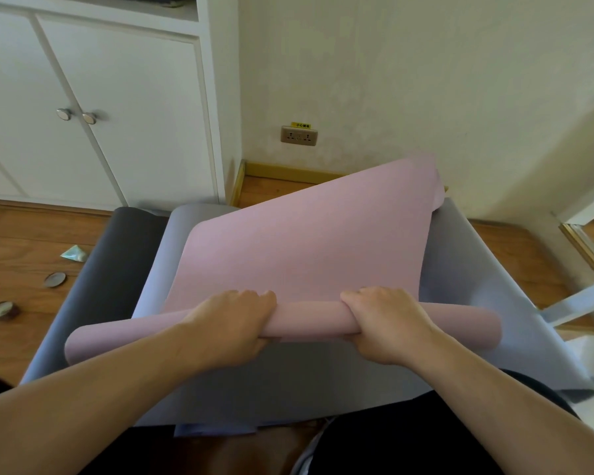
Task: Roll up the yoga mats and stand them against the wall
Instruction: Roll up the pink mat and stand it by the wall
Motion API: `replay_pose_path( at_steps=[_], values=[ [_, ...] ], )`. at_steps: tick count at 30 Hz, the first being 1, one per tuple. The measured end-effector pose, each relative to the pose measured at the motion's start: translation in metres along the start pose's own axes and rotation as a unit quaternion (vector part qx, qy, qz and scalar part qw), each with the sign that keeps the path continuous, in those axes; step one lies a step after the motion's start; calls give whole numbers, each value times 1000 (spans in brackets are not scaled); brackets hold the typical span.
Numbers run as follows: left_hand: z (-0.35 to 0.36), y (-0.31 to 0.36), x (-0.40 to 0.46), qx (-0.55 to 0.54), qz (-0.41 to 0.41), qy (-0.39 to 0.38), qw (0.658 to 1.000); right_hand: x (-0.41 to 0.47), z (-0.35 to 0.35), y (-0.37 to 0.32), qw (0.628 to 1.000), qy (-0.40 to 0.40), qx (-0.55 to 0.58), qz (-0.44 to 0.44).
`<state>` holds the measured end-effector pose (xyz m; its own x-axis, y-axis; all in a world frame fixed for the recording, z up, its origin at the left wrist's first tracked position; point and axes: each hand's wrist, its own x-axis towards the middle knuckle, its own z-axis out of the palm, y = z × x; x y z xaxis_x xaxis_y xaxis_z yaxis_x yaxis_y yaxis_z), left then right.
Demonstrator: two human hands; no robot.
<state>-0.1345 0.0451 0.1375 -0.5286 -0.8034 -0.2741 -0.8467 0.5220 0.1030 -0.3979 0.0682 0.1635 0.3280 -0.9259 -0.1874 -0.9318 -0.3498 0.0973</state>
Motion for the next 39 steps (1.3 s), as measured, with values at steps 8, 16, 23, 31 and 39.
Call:
replay_pose_path(
  at_steps=[8, 16, 23, 31, 39],
  values=[
    [-8, 9, 4, -53, 26, -29, 998, -2, 13, -28, 997, 12, -62, -38],
    [-6, 22, 3, 50, 12, 53, 997, 3, 7, -19, 999, 27, 33, -12],
    [-17, 12, 11, -34, 0, -10, 999, 4, 11, -30, 999, 21, -49, 2],
    [-10, 23, 7, 54, 33, 116, 991, 4, 5, -26, 999, 38, 12, 2],
    [-10, 16, 17, -48, 16, 35, 998, 2, 10, -36, 998, 25, -48, 17]
  ],
)
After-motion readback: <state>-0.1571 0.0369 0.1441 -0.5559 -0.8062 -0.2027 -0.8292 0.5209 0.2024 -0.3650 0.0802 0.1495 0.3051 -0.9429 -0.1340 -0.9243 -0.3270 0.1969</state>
